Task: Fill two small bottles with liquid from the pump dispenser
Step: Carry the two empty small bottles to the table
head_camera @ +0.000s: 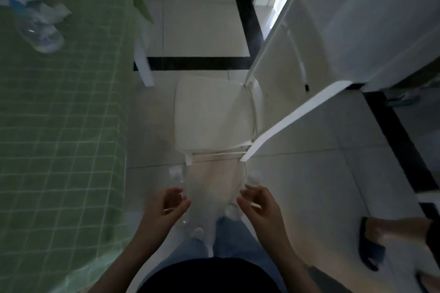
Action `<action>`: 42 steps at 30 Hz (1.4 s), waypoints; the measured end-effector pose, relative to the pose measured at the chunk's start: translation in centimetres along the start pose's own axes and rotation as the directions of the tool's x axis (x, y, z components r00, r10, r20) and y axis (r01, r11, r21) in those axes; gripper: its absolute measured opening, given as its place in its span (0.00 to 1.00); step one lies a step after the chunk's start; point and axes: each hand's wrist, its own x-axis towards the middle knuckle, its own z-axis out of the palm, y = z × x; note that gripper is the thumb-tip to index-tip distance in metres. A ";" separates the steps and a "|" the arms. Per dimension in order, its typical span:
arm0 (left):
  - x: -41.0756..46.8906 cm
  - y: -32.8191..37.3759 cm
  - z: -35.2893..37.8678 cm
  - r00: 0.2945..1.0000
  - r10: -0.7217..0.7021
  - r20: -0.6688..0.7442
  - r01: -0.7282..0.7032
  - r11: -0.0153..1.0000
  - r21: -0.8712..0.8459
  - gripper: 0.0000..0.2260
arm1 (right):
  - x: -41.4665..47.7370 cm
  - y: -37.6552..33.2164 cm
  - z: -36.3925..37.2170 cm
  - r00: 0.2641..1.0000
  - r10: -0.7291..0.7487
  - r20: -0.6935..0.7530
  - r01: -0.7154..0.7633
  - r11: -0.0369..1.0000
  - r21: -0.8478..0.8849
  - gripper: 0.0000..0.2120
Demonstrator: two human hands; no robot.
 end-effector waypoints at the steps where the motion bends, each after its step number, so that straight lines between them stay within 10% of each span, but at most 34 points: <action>1: 0.8 0.3 0.1 1.000 -0.012 -0.028 0.012 1.000 -0.008 0.10 | 1.6 -0.4 0.0 1.000 0.004 0.023 -0.004 1.000 -0.002 0.11; 20: 13.3 9.0 4.7 0.797 -0.327 -0.508 0.020 0.855 -0.519 0.09 | 28.3 -11.6 4.0 0.801 -0.033 0.597 0.181 0.965 -0.189 0.11; 42: 14.2 3.1 -16.6 0.614 -0.394 -0.684 -0.150 0.792 -0.592 0.12 | 24.7 -16.0 29.7 0.608 0.026 0.793 0.311 0.912 -0.268 0.08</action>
